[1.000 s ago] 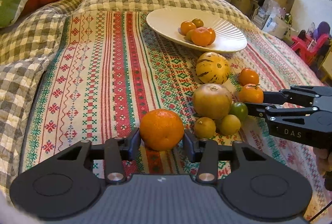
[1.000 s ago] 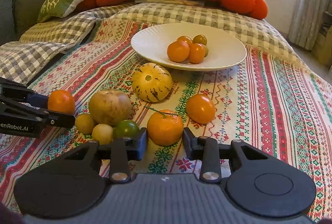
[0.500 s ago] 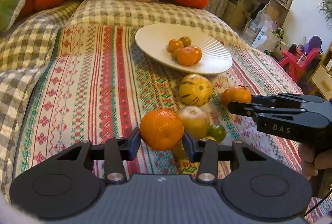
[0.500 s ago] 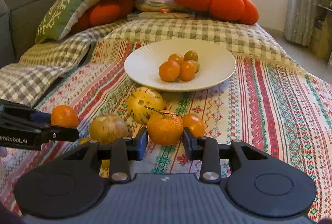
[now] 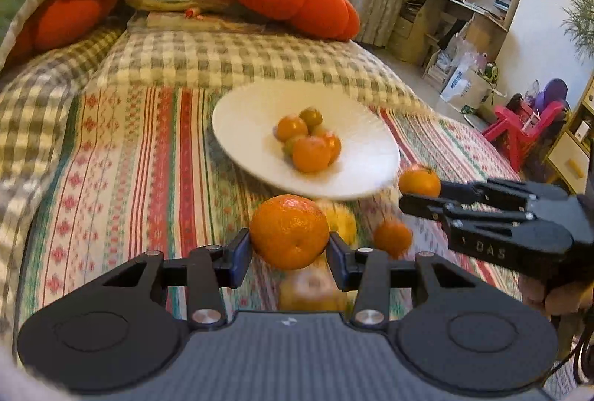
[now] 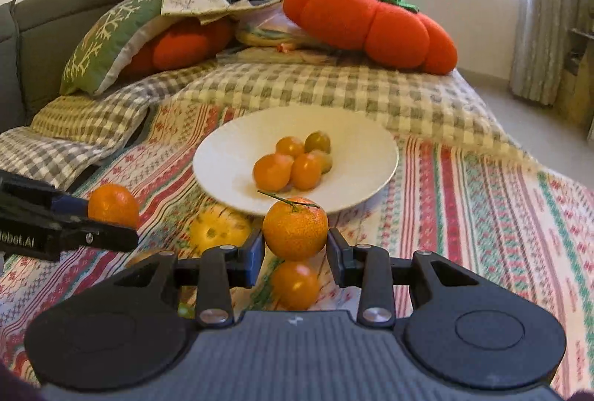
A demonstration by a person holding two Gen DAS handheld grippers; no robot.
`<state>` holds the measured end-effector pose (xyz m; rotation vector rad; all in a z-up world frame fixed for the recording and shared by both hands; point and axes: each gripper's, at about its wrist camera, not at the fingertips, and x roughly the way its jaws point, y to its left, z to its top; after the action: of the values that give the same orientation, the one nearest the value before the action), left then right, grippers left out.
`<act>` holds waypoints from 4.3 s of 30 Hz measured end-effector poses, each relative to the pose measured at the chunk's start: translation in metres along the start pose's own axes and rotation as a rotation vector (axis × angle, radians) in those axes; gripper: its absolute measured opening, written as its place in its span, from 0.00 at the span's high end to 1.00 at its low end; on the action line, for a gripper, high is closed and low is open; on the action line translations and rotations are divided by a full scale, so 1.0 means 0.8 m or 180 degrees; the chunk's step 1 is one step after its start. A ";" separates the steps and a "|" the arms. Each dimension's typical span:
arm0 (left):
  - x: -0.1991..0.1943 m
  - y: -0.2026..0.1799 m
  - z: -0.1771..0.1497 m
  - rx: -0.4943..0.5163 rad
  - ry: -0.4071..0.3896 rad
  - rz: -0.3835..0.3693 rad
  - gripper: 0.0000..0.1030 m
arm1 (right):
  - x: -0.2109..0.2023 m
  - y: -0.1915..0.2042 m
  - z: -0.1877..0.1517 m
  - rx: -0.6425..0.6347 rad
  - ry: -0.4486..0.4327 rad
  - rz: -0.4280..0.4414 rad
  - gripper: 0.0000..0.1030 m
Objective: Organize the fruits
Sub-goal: 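Carry both held mandarins over the white plate and lower them, then open both tools to release the mandarins on the plate, then withdraw both open tools from the plate toward the remaining fruit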
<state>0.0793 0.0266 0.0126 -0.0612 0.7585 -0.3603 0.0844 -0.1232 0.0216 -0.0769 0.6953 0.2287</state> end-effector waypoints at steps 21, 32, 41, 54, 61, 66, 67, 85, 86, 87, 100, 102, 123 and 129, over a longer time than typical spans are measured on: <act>0.098 0.015 0.072 -0.0219 -0.0074 0.0091 0.74 | 0.068 -0.052 0.047 -0.0063 0.0027 0.0043 0.68; 0.124 0.016 0.090 -0.0189 0.0068 0.0082 0.73 | 0.089 -0.059 0.052 -0.0221 0.0057 0.0033 0.68; 0.139 0.016 0.098 -0.0213 0.0122 0.0072 0.73 | 0.103 -0.046 0.054 -0.0517 0.0166 0.0024 0.67; 0.143 0.010 0.098 -0.0190 0.0097 0.0136 0.65 | 0.111 -0.041 0.059 -0.0563 0.0213 -0.0067 0.59; 0.126 0.008 0.098 -0.0174 0.0011 0.0152 0.44 | 0.094 -0.037 0.059 -0.0612 0.0180 -0.0112 0.33; 0.106 0.004 0.094 -0.0107 -0.0014 0.0160 0.30 | 0.076 -0.038 0.062 -0.0519 0.0133 -0.0163 0.21; 0.102 0.002 0.093 -0.0097 -0.0014 0.0166 0.30 | 0.072 -0.037 0.062 -0.0498 0.0123 -0.0180 0.19; 0.021 -0.005 0.055 0.0157 -0.0073 0.0356 0.13 | 0.005 -0.042 0.038 0.0120 0.0282 -0.0334 0.01; 0.018 -0.005 0.052 0.0162 -0.0077 0.0361 0.13 | 0.001 -0.041 0.036 0.0118 0.0294 -0.0345 0.01; 0.014 -0.005 0.049 0.0159 -0.0082 0.0365 0.13 | -0.002 -0.040 0.034 0.0114 0.0293 -0.0360 0.01; -0.024 -0.009 -0.001 0.0053 -0.0090 0.0491 0.13 | -0.048 -0.017 0.021 0.0012 0.0267 -0.0458 0.00; -0.028 -0.010 -0.008 0.0042 -0.0069 0.0498 0.13 | -0.052 -0.012 0.019 -0.0020 0.0250 -0.0445 0.00; -0.030 0.004 -0.071 0.0057 0.0121 0.0394 0.13 | -0.036 0.010 -0.045 -0.0079 0.0363 -0.0529 0.00; -0.024 0.015 -0.077 -0.0017 0.0257 0.0346 0.15 | -0.025 0.017 -0.056 -0.0086 0.0483 -0.0522 0.00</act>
<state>0.0278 0.0493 -0.0219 -0.0106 0.8392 -0.2585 0.0382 -0.1201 0.0004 -0.1777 0.8328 0.0752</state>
